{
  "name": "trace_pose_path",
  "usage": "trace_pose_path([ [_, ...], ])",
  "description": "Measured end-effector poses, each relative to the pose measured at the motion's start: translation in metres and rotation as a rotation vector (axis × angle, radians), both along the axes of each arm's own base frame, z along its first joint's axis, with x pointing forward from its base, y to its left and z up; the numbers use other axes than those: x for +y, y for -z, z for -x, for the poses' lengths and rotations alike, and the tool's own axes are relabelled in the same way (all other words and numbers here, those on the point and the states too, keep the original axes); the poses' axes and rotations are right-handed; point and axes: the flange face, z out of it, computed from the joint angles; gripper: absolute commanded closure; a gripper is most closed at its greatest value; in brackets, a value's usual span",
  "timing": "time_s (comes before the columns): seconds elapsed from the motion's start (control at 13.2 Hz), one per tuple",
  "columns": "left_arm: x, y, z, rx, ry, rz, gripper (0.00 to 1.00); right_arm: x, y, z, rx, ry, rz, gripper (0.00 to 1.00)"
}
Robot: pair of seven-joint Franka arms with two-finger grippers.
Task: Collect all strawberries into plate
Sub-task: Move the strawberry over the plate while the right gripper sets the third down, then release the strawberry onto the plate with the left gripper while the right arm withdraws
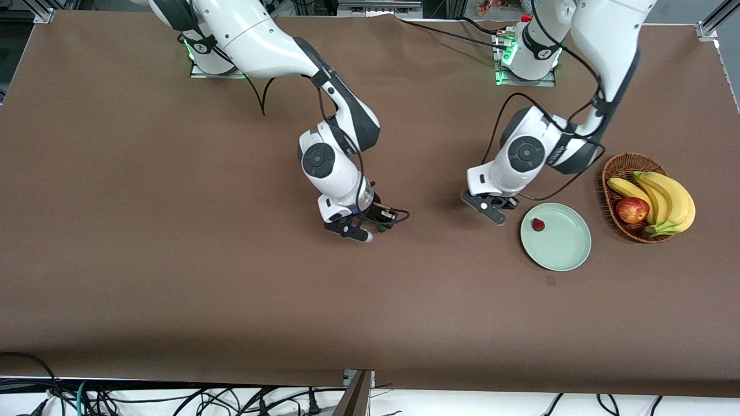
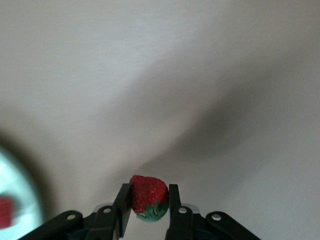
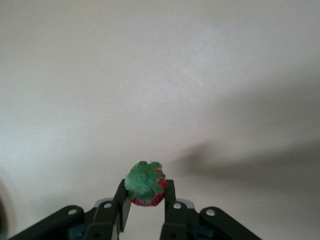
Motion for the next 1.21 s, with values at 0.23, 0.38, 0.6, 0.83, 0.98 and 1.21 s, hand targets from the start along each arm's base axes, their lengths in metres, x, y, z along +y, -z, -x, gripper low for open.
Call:
trace_pose_path([
  [0.23, 0.046, -0.049, -0.035, 0.050, 0.097, -0.017, 0.83, 0.044, 0.016, 0.020, -0.035, 0.100, -0.082, 0.29],
  [0.38, 0.074, -0.065, -0.051, 0.052, 0.203, 0.006, 0.82, 0.082, 0.020, 0.044, -0.048, 0.157, -0.152, 0.00],
  [0.6, 0.127, -0.064, -0.060, 0.077, 0.331, 0.042, 0.81, 0.118, 0.007, 0.073, -0.044, 0.198, -0.222, 0.00],
  [0.83, 0.166, -0.049, -0.063, 0.104, 0.413, 0.078, 0.74, 0.090, -0.021, 0.037, -0.023, 0.177, -0.073, 0.00],
  [0.98, 0.184, -0.040, -0.064, 0.108, 0.440, 0.095, 0.00, 0.052, -0.049, 0.004, -0.017, 0.124, 0.064, 0.00],
  [1.21, 0.181, -0.038, -0.065, 0.105, 0.462, 0.104, 0.00, -0.020, -0.103, -0.038, 0.031, -0.018, 0.199, 0.00],
])
